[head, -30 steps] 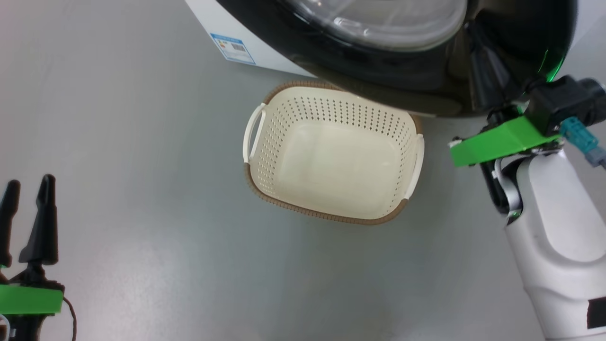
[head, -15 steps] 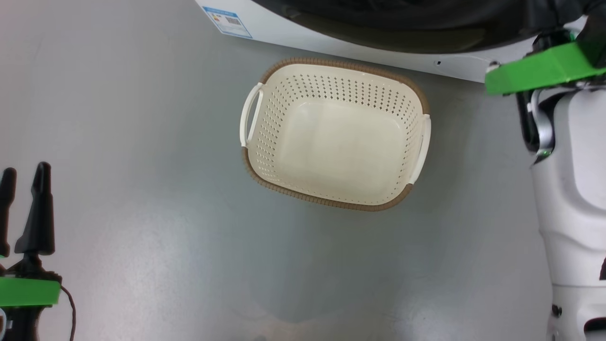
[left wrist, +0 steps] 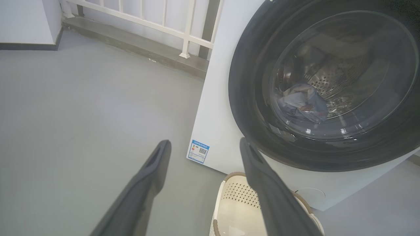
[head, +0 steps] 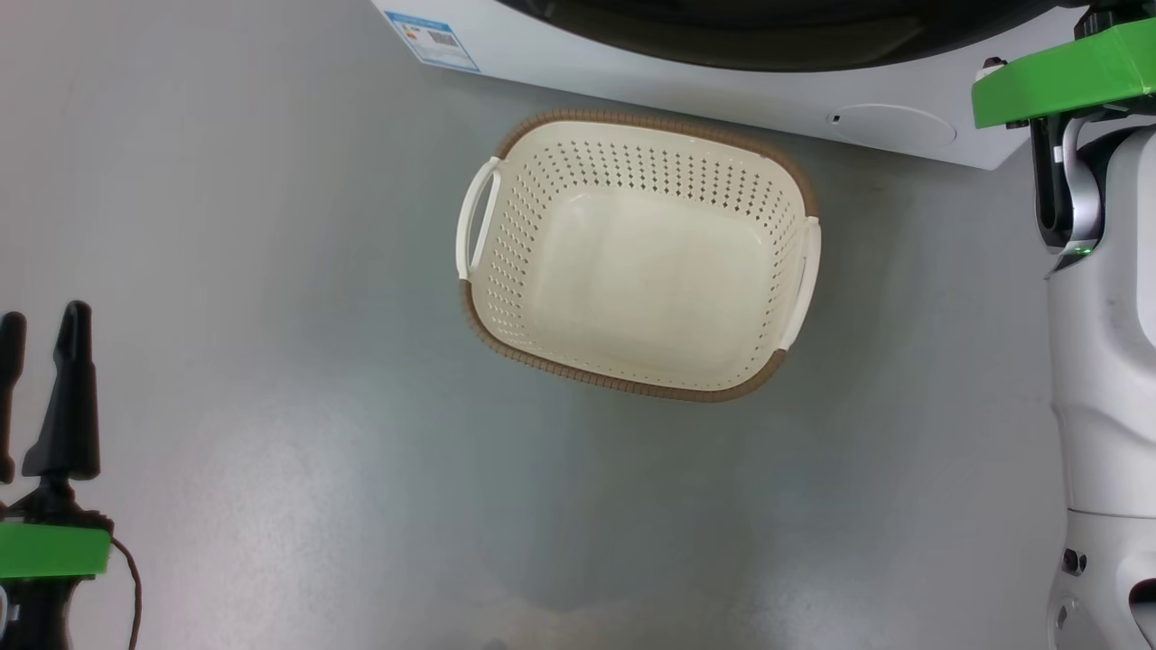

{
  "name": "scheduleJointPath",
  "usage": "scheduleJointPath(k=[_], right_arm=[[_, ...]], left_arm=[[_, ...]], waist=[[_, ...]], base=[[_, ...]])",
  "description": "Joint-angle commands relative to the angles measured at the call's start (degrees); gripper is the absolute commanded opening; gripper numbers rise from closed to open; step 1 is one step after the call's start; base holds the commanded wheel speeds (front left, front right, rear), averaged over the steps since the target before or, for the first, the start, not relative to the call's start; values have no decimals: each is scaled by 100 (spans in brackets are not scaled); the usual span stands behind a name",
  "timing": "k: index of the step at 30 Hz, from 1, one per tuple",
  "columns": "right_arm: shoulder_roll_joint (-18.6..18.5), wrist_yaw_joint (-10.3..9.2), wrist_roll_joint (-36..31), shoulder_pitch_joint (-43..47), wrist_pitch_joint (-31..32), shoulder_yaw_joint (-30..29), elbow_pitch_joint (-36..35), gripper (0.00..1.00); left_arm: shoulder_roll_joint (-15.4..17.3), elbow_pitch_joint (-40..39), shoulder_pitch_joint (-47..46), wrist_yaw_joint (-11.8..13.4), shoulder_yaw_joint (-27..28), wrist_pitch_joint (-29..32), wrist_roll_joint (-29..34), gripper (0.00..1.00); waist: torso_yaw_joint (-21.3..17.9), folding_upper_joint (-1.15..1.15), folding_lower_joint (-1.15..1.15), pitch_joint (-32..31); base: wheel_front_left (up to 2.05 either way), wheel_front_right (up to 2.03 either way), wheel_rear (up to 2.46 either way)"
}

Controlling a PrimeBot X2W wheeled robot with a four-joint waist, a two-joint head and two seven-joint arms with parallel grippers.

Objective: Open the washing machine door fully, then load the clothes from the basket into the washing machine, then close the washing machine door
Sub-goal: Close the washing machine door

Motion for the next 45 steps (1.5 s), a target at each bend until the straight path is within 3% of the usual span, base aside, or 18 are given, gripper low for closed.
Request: scheduleJointPath(k=[1, 12, 13, 16, 17, 19, 20, 21, 30, 45], right_arm=[[82, -46, 113, -39, 41, 102, -106, 0], [82, -46, 353, 478, -82, 377, -7, 0], [82, -46, 374, 539, -91, 400, 10, 6], [83, -46, 442, 716, -117, 466, 21, 45], [83, -46, 467, 777, -124, 494, 10, 49], [83, -46, 530, 900, -136, 554, -27, 76], [83, -46, 567, 964, -143, 583, -54, 94], [83, -46, 603, 1031, -150, 605, -83, 100], [83, -46, 893, 1711, -196, 899, -371, 100], [83, -46, 1360, 2999, -229, 1195, -1088, 100]], left_arm=[[323, -67, -147, -29, 258, -37, -29, 100], [319, -74, -92, -29, 256, -37, 1, 100], [307, -83, -88, -29, 249, -37, 6, 100], [277, -99, -59, -29, 220, -37, 28, 100], [272, -100, -44, -29, 211, -37, 38, 100], [264, -102, -7, -29, 199, -37, 54, 100], [261, -105, 9, -29, 195, -37, 63, 100], [259, -109, 26, -29, 195, -37, 71, 100], [245, -156, 190, -29, 180, -37, 184, 100], [103, -219, 587, -29, 192, -37, 494, 100]], waist=[[-14, 0, 0, -15], [-172, 0, 0, -303], [-190, 0, 0, -352], [-241, 0, 0, -493], [-259, 0, 0, -538], [-292, 0, 0, -623], [-309, 0, 0, -665], [-327, 0, 0, -708], [-613, 0, 0, -1160], [-1408, 0, 0, -1973]], base=[[0, 0, 0], [0, 0, 0], [0, 0, 0], [0, 0, 0], [0, 0, 0], [0, 0, 0], [0, 0, 0], [0, 0, 0], [0, 0, 0], [0, 0, 0]])
